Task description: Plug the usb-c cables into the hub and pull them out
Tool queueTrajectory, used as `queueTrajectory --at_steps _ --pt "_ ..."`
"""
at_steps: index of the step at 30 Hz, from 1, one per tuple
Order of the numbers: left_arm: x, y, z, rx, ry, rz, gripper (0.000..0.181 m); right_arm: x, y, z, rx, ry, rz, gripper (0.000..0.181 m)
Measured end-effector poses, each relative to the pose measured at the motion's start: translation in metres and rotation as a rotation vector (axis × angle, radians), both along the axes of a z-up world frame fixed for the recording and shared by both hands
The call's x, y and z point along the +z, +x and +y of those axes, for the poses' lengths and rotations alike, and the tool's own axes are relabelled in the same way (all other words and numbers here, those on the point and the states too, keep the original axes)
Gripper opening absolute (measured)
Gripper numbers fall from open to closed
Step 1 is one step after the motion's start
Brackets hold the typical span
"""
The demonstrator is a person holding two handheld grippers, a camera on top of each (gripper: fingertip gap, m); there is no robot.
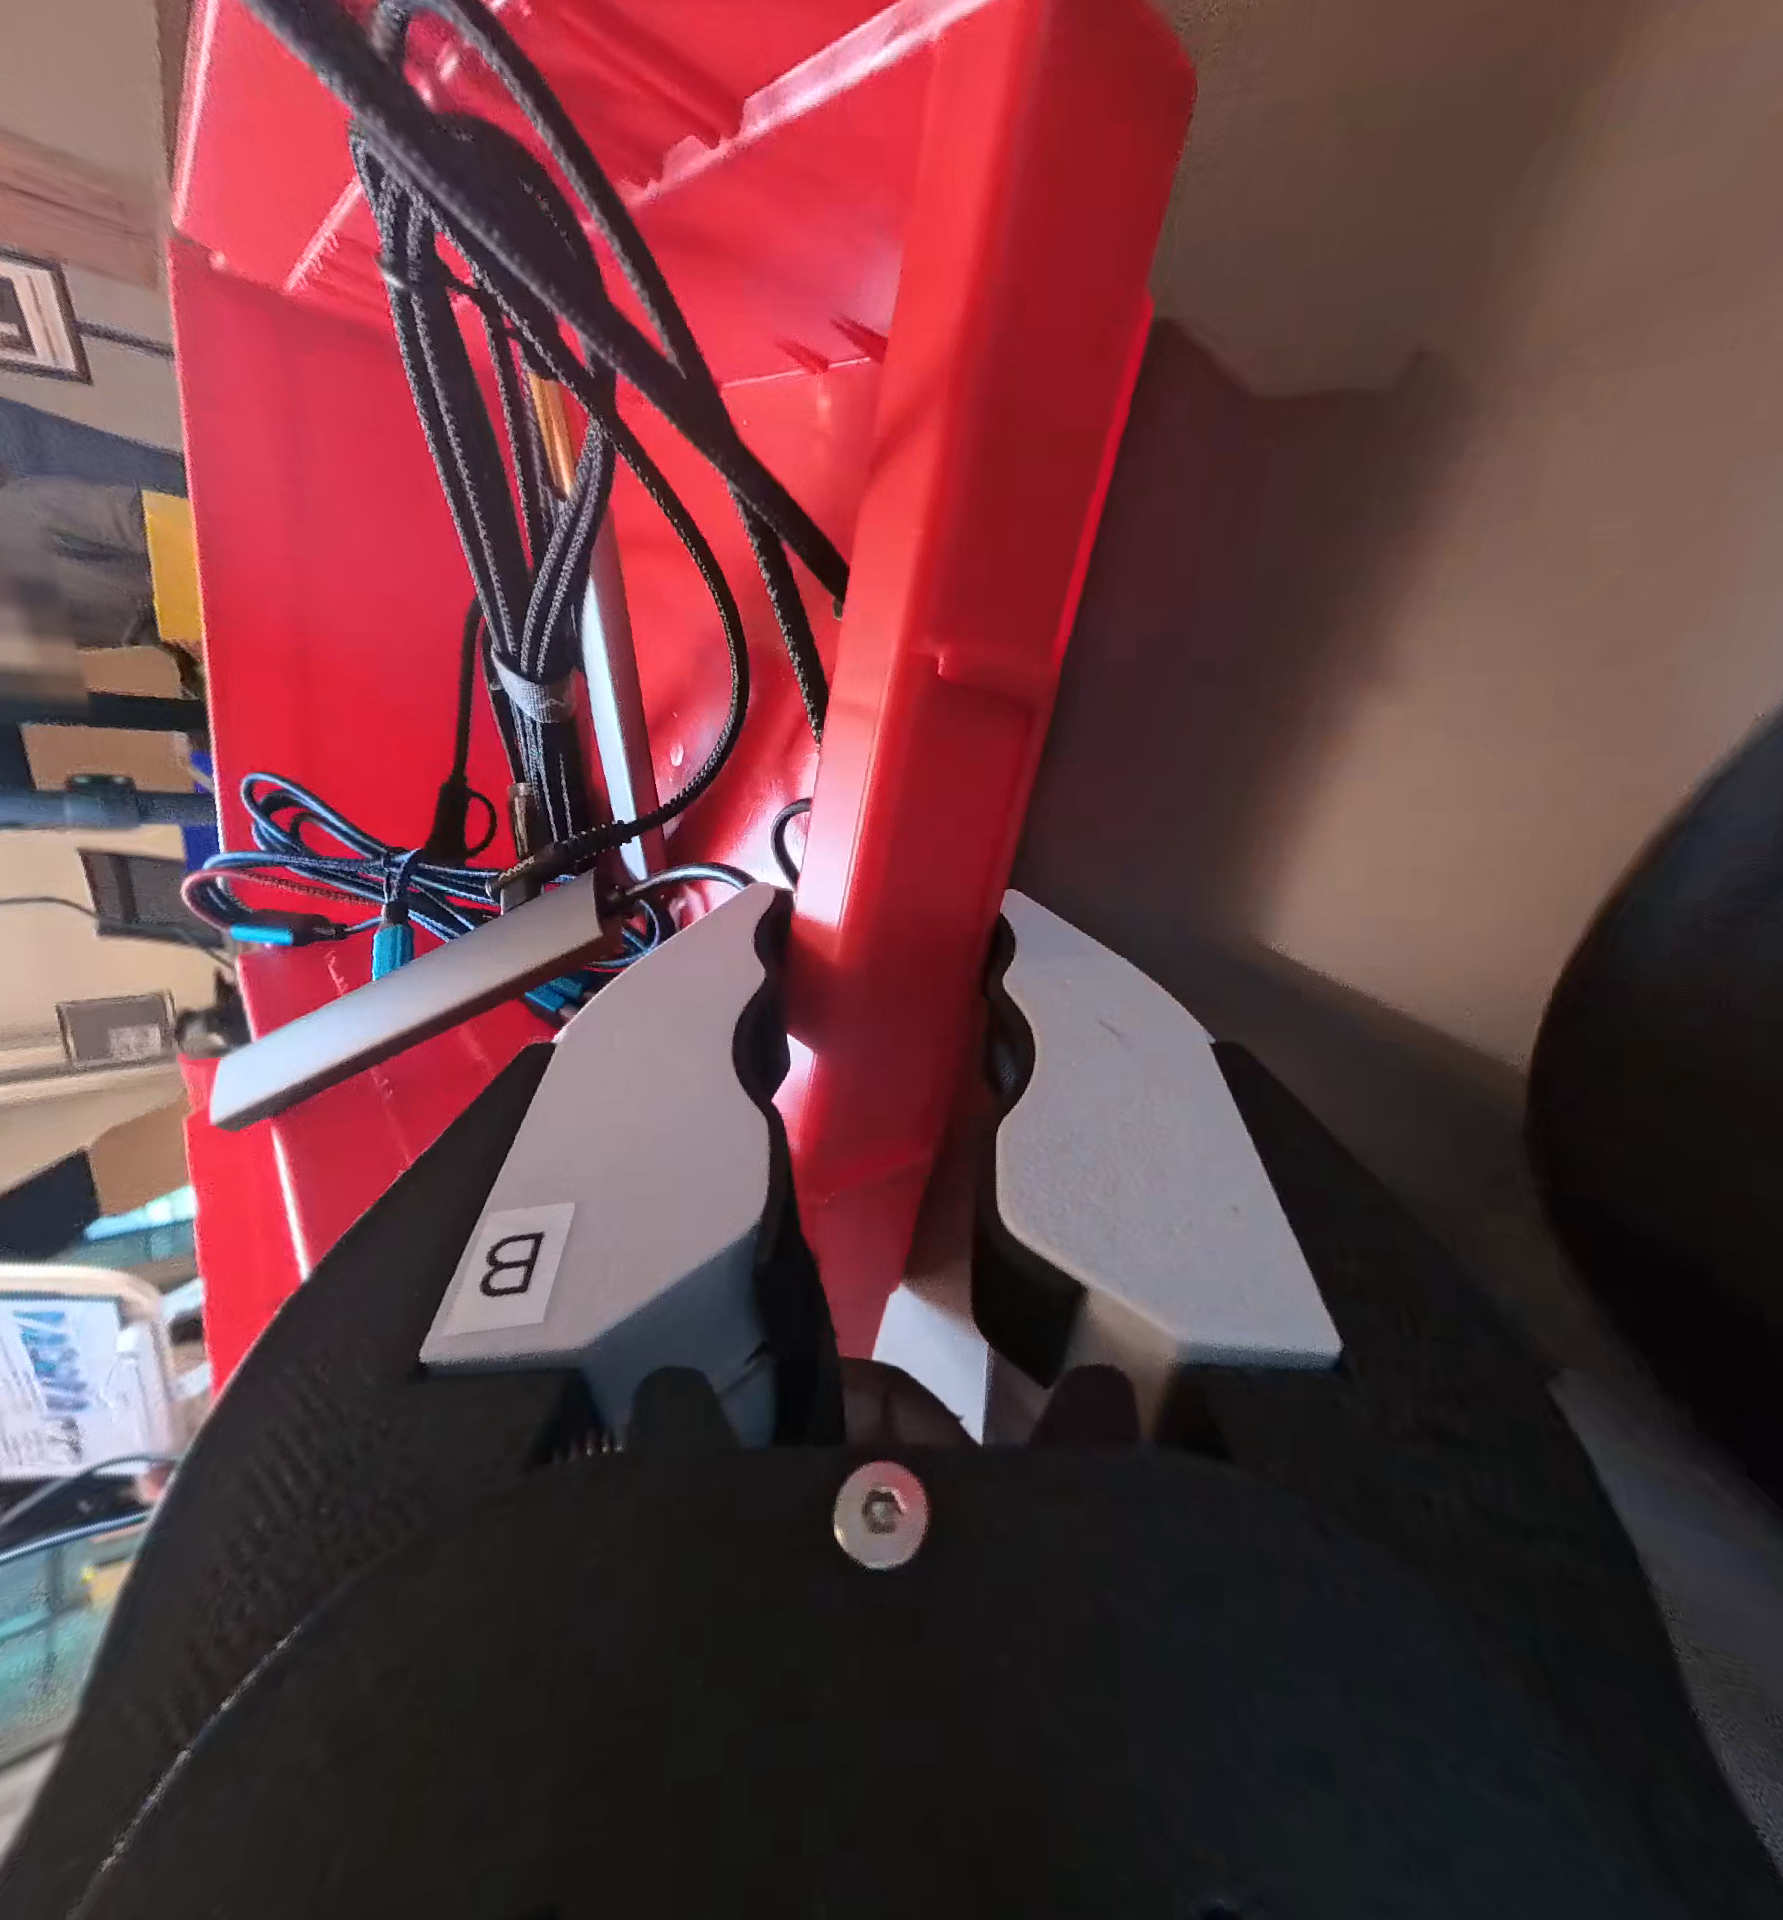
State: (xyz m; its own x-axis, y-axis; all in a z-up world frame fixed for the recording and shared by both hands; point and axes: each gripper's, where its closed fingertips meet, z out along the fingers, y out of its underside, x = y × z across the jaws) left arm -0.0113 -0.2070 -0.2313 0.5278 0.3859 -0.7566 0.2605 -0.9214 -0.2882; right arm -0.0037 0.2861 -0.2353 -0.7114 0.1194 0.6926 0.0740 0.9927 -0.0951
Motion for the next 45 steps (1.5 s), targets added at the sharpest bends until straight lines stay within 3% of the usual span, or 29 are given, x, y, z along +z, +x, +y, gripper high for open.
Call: queueTrajectory --at_steps 8,16,23,30,33,35,40,42,45 --pt "0.001 0.043 -0.061 -0.094 0.002 -0.007 0.034 0.0 0.023 0.076 0.012 -0.011 0.018 0.032" --pt "0.0 0.072 -0.108 -0.058 -0.023 -0.039 0.036 -0.001 0.029 0.124 -0.057 -0.004 0.04 0.032" --pt "0.0 0.087 -0.117 -0.019 -0.025 -0.031 0.037 0.0 0.031 0.162 -0.084 0.055 0.106 0.032" --pt "0.0 0.102 -0.13 0.036 0.003 -0.022 0.039 -0.001 0.033 0.177 -0.146 0.021 0.109 0.034" --pt "0.001 0.104 -0.127 0.033 0.049 -0.018 0.043 -0.001 0.036 0.176 -0.177 -0.016 0.064 0.049" --pt "0.005 0.109 -0.117 0.015 0.128 -0.038 0.056 0.004 0.039 0.174 -0.212 -0.062 0.028 0.062" --pt "0.041 0.129 -0.084 0.017 0.498 -0.059 0.059 0.026 0.049 0.151 -0.298 -0.333 -0.104 0.08" --pt "0.081 0.121 -0.08 0.157 0.795 0.067 0.059 0.041 0.048 0.141 -0.276 -0.424 -0.075 0.08" --pt "0.14 0.103 -0.08 0.334 1.389 0.21 0.059 0.071 0.041 0.123 -0.189 -0.572 0.032 0.073"
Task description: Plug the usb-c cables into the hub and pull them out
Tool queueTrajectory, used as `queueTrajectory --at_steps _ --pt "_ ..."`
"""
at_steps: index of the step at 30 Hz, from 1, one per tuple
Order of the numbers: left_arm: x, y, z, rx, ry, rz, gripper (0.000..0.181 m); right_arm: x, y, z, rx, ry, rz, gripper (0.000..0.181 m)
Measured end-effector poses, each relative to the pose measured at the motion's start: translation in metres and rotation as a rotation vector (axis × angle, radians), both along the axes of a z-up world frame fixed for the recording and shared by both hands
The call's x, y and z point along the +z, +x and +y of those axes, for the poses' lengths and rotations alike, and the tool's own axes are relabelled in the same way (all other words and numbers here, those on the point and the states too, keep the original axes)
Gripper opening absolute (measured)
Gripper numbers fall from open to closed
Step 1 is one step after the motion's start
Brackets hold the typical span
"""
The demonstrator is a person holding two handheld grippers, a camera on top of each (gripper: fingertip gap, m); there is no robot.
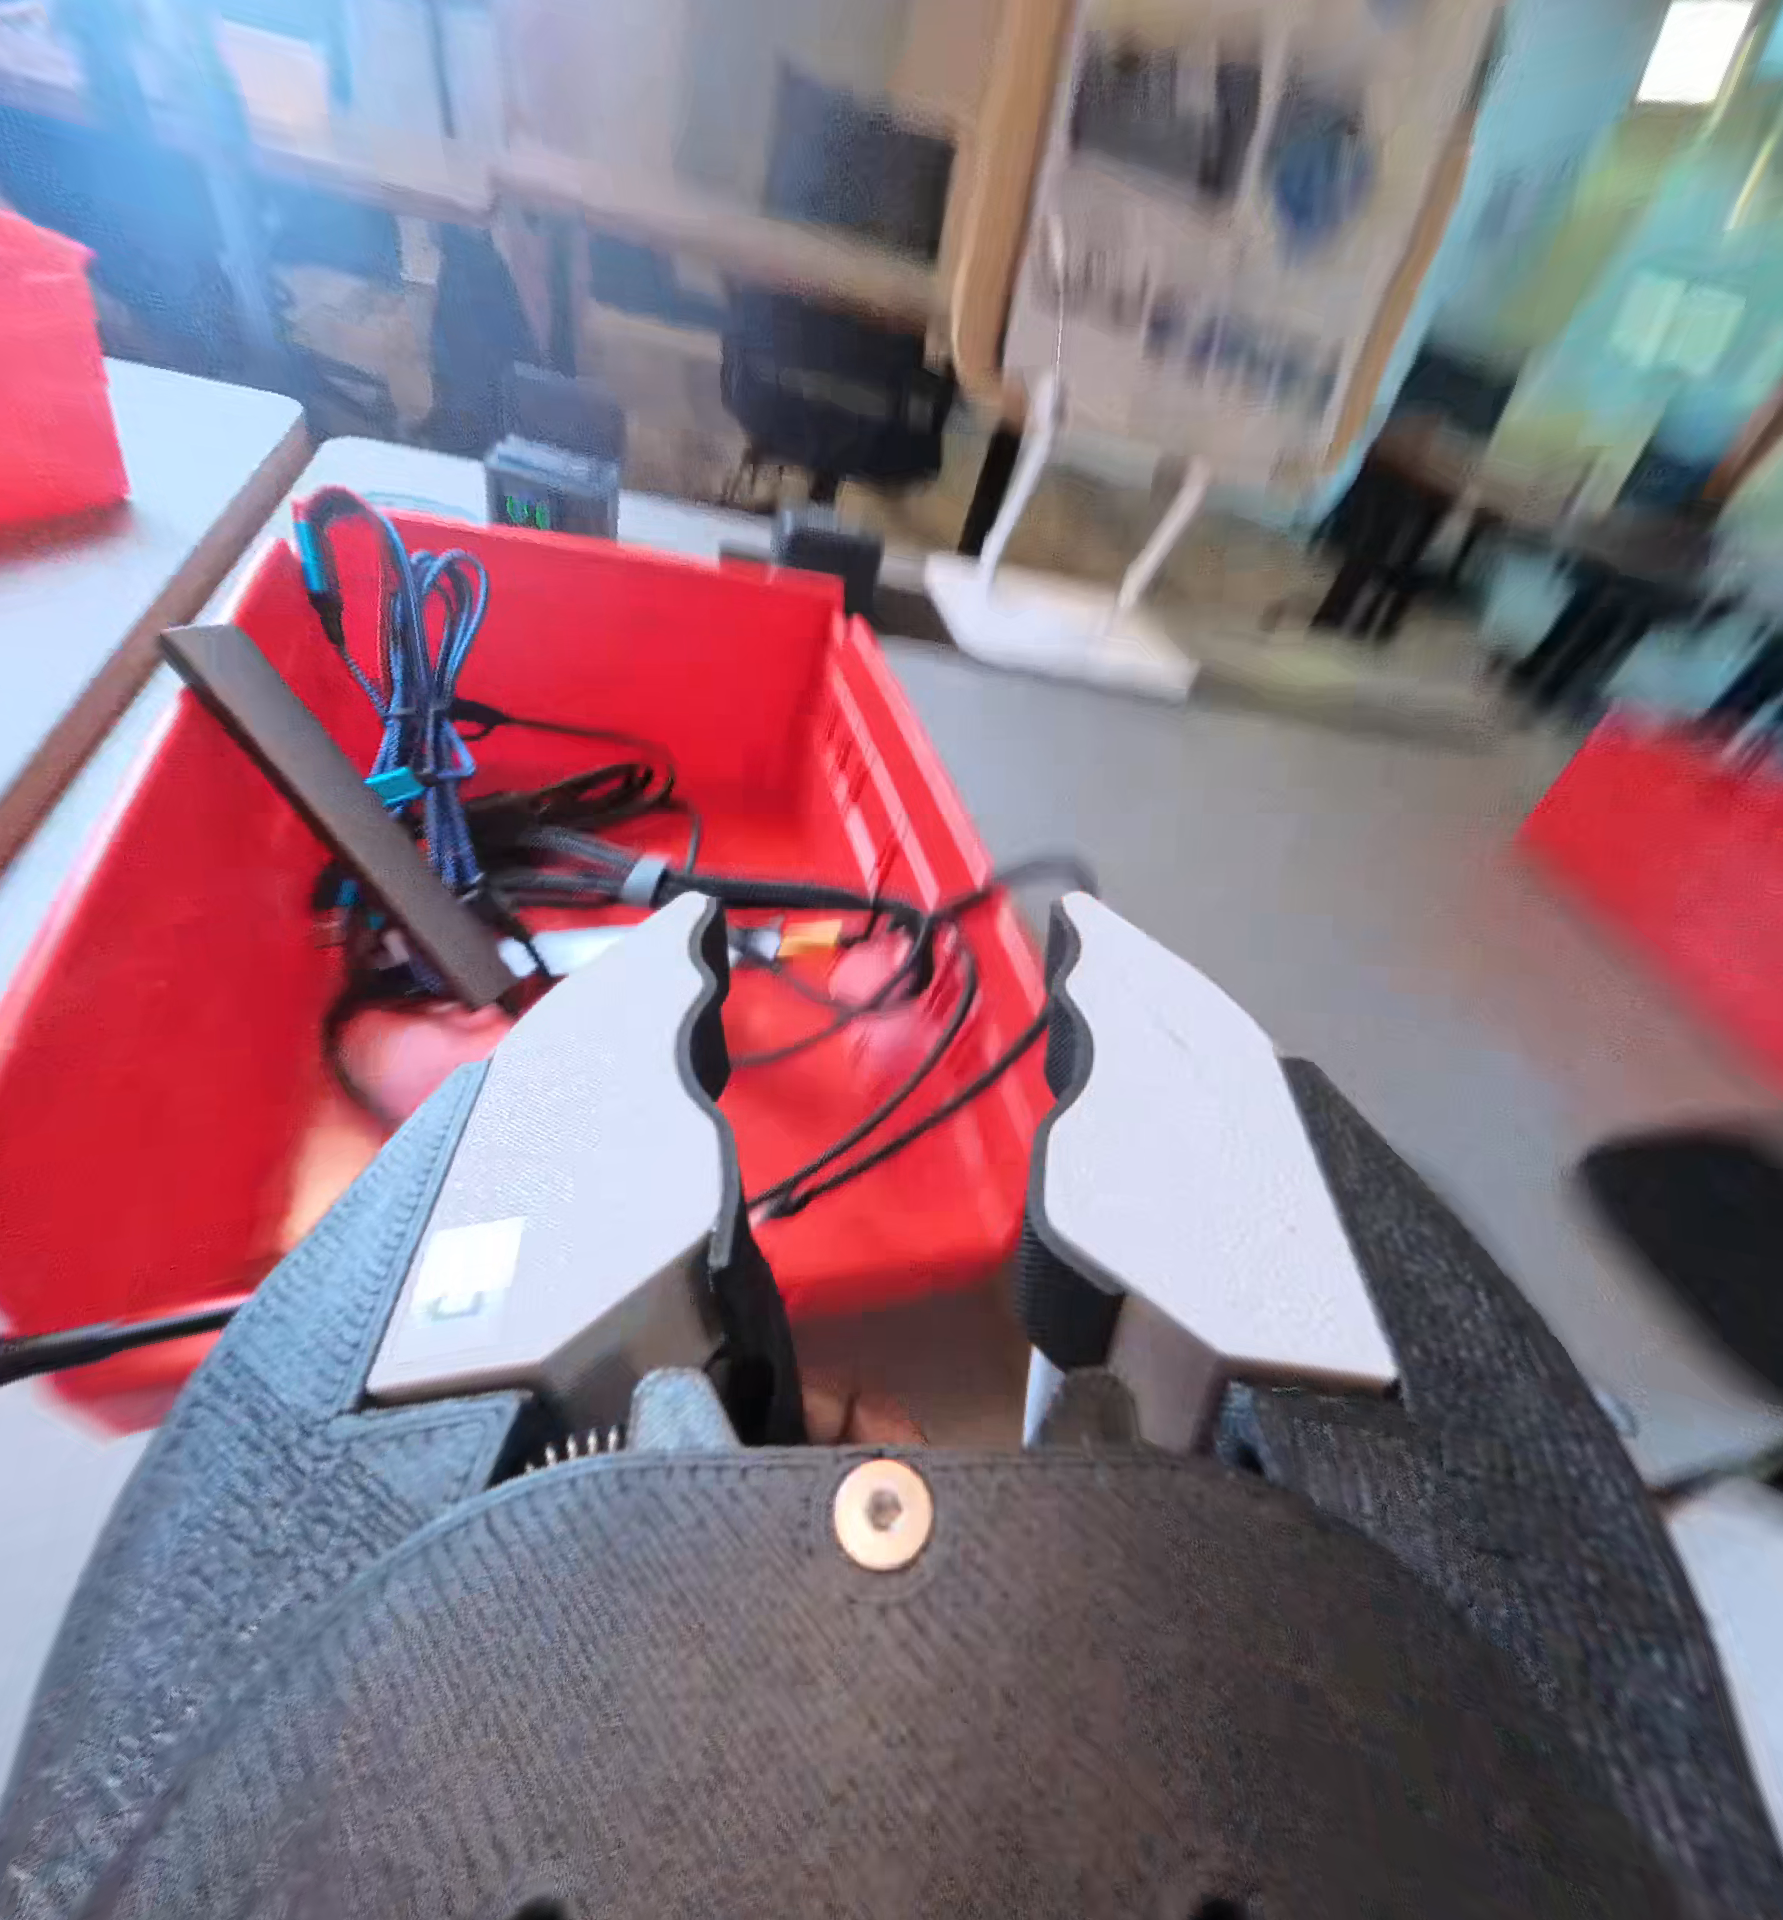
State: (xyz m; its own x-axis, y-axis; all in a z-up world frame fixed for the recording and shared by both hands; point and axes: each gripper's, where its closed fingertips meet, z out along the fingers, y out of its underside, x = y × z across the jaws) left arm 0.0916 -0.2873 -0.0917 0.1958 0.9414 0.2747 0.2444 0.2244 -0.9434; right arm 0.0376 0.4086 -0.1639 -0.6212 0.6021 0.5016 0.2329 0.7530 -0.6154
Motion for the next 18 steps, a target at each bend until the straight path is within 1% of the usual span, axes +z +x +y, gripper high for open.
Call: queueTrajectory --at_steps 1,2,5,7,9,10,11,13,15,18 --pt "0.009 -0.008 -0.008 0.04 0.107 0.034 0.058 0.009 -0.001 -0.007 0.02 -0.041 0.035 0.071" --pt "0.007 -0.019 -0.024 0.111 0.132 0.028 0.058 0.018 0.0 -0.014 0.042 -0.072 0.064 0.07" --pt "-0.031 -0.046 -0.074 0.343 -0.02 -0.136 0.059 0.039 0.002 -0.031 0.095 -0.115 0.15 0.067" --pt "-0.039 -0.059 -0.084 0.41 -0.043 -0.162 0.055 0.053 0.004 -0.04 0.118 -0.133 0.201 0.064" --pt "-0.043 -0.069 -0.097 0.506 -0.051 -0.188 0.055 0.063 0.006 -0.048 0.142 -0.132 0.245 0.061" --pt "-0.042 -0.075 -0.1 0.522 -0.024 -0.185 0.054 0.067 0.006 -0.052 0.151 -0.12 0.265 0.061" --pt "-0.044 -0.081 -0.099 0.507 0.018 -0.2 0.053 0.069 0.008 -0.055 0.16 -0.102 0.281 0.059" --pt "-0.058 -0.089 -0.099 0.482 0.065 -0.28 0.054 0.072 0.009 -0.06 0.173 -0.065 0.312 0.056" --pt "-0.069 -0.092 -0.103 0.495 0.075 -0.328 0.054 0.074 0.01 -0.065 0.191 -0.048 0.341 0.053" --pt "-0.083 -0.091 -0.111 0.554 0.055 -0.381 0.054 0.076 0.011 -0.075 0.222 -0.063 0.366 0.05"
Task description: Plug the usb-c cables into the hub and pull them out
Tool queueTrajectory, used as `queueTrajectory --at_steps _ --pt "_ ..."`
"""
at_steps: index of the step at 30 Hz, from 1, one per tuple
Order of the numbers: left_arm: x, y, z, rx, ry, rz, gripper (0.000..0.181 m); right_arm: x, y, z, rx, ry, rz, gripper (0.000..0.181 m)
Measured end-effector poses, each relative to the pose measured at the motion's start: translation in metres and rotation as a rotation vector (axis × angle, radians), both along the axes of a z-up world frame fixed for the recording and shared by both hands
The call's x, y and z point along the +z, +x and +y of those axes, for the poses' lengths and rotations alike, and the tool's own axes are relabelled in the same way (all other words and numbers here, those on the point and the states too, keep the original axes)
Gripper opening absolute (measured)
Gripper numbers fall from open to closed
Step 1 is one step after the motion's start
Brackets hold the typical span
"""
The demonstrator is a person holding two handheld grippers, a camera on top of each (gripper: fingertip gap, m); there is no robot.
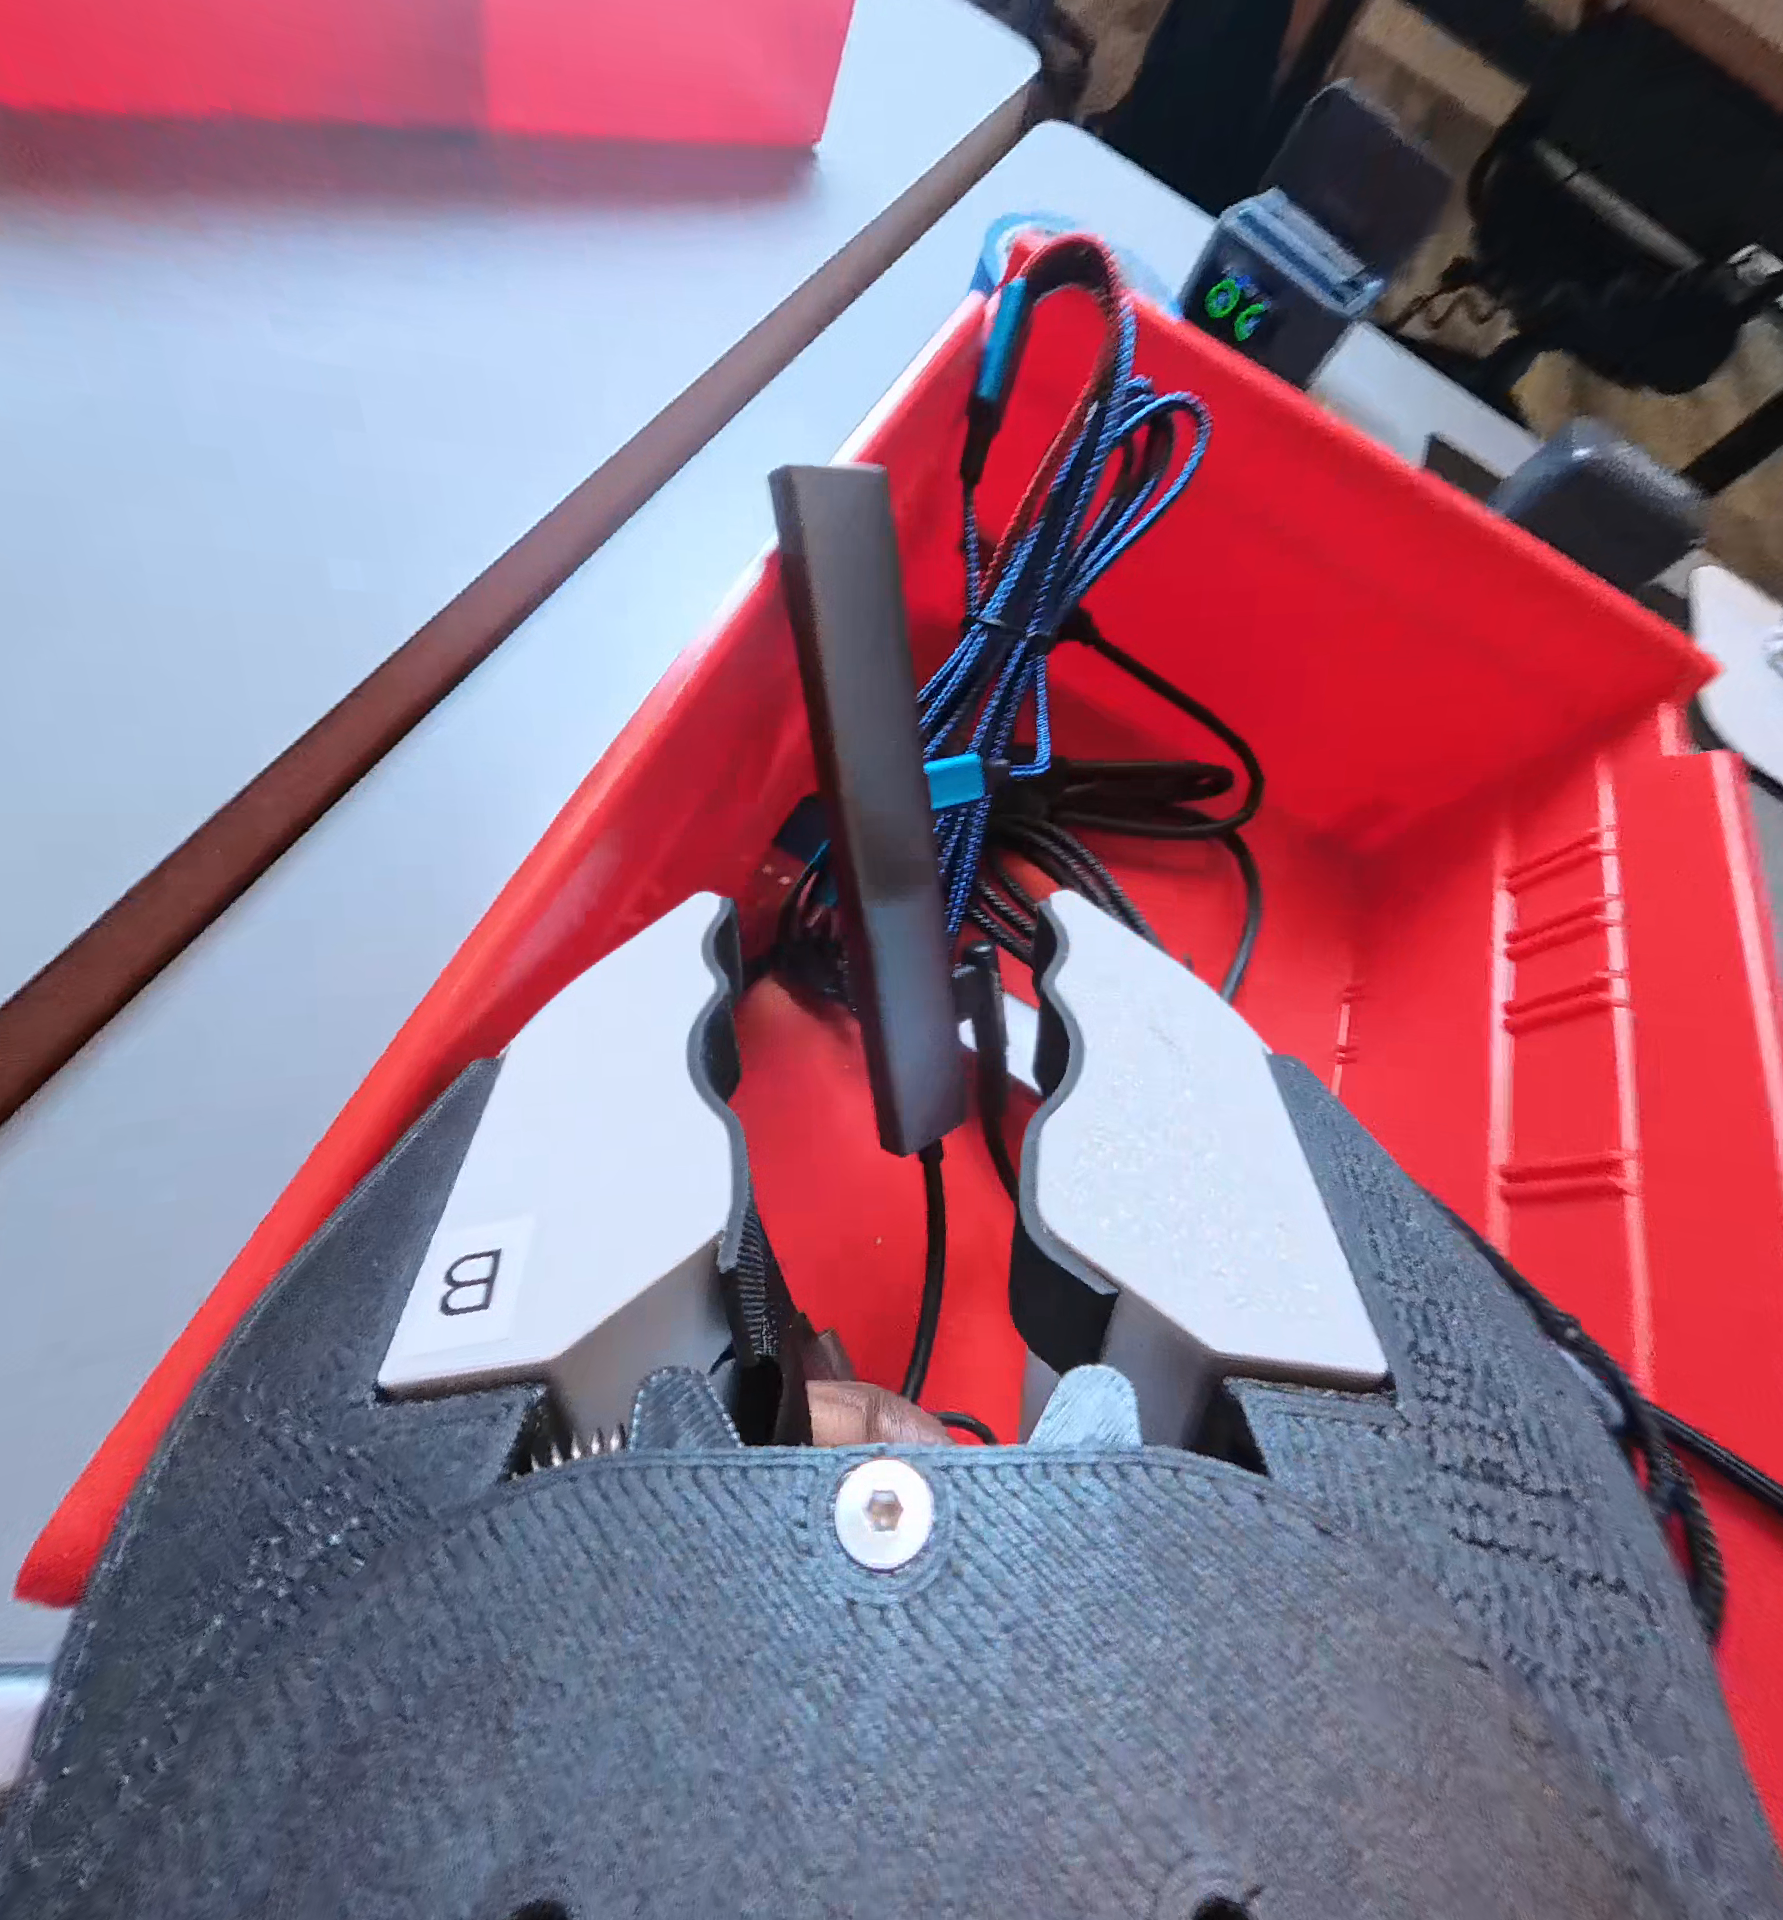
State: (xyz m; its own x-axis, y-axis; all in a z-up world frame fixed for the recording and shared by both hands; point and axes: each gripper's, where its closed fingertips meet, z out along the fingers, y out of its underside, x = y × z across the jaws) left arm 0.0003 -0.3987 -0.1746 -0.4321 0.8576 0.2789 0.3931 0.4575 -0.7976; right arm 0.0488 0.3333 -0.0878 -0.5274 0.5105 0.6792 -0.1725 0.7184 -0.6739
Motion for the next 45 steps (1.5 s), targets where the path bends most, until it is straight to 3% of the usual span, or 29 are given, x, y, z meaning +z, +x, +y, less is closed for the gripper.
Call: queueTrajectory --at_steps 7,9,10,13,18,22,27,33,39,42,45 --pt "-0.012 -0.021 0.001 -0.05 0.073 -0.052 0.049 -0.006 -0.003 -0.002 -0.006 0.04 0.016 0.046" --pt "-0.022 -0.026 0.007 -0.107 0.122 -0.095 0.034 -0.005 -0.003 -0.002 -0.005 0.039 0.031 0.044" --pt "-0.021 -0.028 0.007 -0.121 0.114 -0.081 0.019 -0.004 -0.003 -0.002 -0.005 0.038 0.038 0.043" --pt "0.004 -0.036 0.017 -0.198 0.091 0.095 0.013 -0.003 -0.005 -0.003 -0.01 0.052 0.05 0.041" --pt "0.077 -0.026 0.018 -0.224 -0.041 0.373 0.011 0.001 -0.005 -0.009 -0.002 0.07 0.088 0.038" --pt "0.16 -0.016 0.038 -0.31 -0.209 0.566 0.01 0.014 -0.001 -0.019 0.031 0.031 0.119 0.037" --pt "0.256 -0.012 0.088 -0.467 -0.452 0.693 0.01 0.032 0.008 -0.033 0.082 -0.033 0.161 0.033" --pt "0.346 -0.017 0.149 -0.561 -0.666 0.816 0.01 0.05 0.02 -0.053 0.166 -0.144 0.179 0.031" --pt "0.455 -0.031 0.183 -0.6 -0.721 0.946 0.01 0.055 0.023 -0.061 0.172 -0.151 0.186 0.03" --pt "0.482 -0.032 0.219 -0.686 -0.736 0.947 0.011 0.058 0.025 -0.073 0.224 -0.235 0.157 0.029" --pt "0.473 -0.03 0.256 -0.748 -0.762 0.951 0.01 0.062 0.028 -0.092 0.309 -0.375 0.11 0.027"
